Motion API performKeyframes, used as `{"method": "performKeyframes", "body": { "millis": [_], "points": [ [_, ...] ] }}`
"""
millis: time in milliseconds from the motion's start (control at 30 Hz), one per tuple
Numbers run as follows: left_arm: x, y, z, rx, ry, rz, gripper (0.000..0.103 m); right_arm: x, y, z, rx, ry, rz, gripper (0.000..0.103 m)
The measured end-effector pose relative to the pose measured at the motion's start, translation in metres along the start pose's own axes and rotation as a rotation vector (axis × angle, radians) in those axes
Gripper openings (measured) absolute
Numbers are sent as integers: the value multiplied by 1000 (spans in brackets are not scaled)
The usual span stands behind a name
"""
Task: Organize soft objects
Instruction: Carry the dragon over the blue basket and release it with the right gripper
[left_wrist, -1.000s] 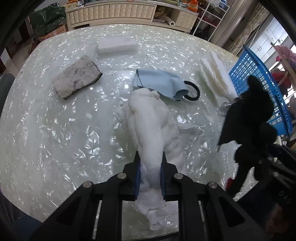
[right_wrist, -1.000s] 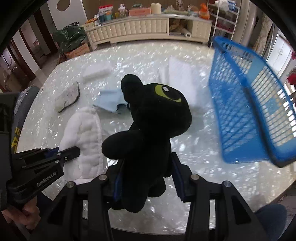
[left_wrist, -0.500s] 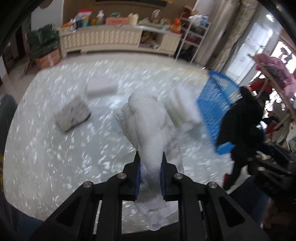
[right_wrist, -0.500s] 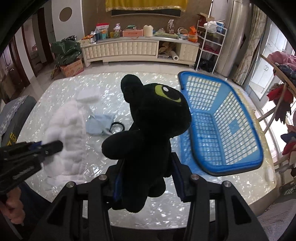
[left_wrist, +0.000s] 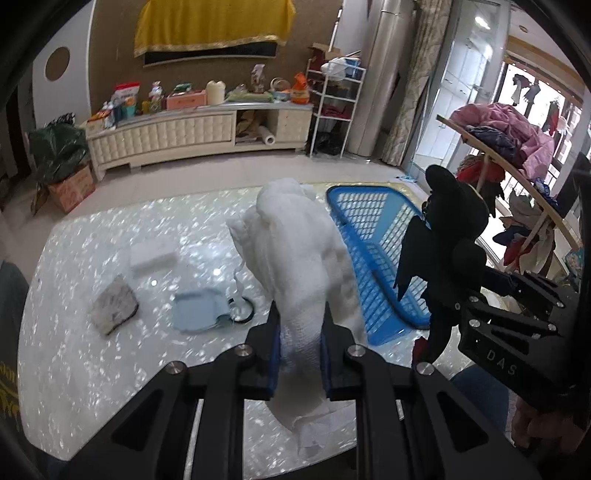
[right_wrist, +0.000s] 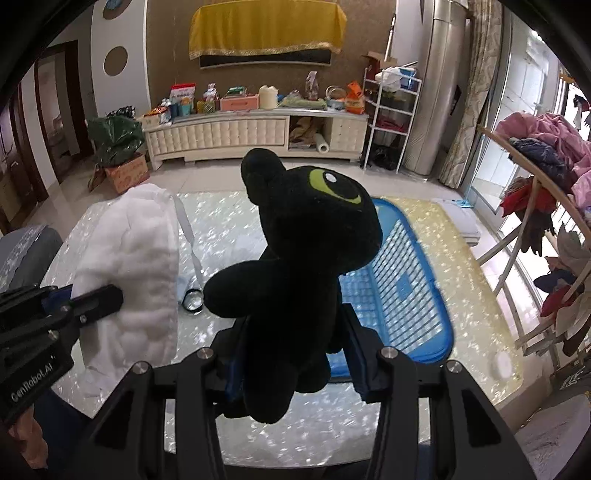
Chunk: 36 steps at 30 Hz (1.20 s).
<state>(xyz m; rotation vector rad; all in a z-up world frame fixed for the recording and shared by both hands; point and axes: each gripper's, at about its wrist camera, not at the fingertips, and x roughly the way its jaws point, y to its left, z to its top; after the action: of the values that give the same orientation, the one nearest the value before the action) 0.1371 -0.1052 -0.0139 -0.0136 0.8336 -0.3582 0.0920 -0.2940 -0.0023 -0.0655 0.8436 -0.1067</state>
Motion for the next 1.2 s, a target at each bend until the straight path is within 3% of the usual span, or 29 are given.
{"method": "performKeyframes", "body": {
  "millis": [267, 633, 800, 967, 1033, 1100, 1200],
  "points": [
    [12, -31, 24, 60, -42, 1, 15, 8, -26, 8, 27, -15, -53, 43],
    [49, -37, 29, 57, 16, 35, 15, 71, -33, 9, 0, 109, -57, 44],
    [67, -37, 32, 56, 48, 42, 15, 94, -36, 13, -9, 156, -75, 26],
    [83, -37, 31, 59, 80, 47, 15, 104, -38, 9, -5, 178, -57, 26],
    [86, -38, 29, 58, 92, 48, 15, 102, -40, 11, 13, 169, -48, 33],
    [89, -38, 29, 59, 97, 49, 15, 100, -43, 12, 20, 161, -46, 52],
    [88, -39, 29, 63, 97, 49, 15, 95, -47, 12, 29, 144, -57, 70]
  ]
}}
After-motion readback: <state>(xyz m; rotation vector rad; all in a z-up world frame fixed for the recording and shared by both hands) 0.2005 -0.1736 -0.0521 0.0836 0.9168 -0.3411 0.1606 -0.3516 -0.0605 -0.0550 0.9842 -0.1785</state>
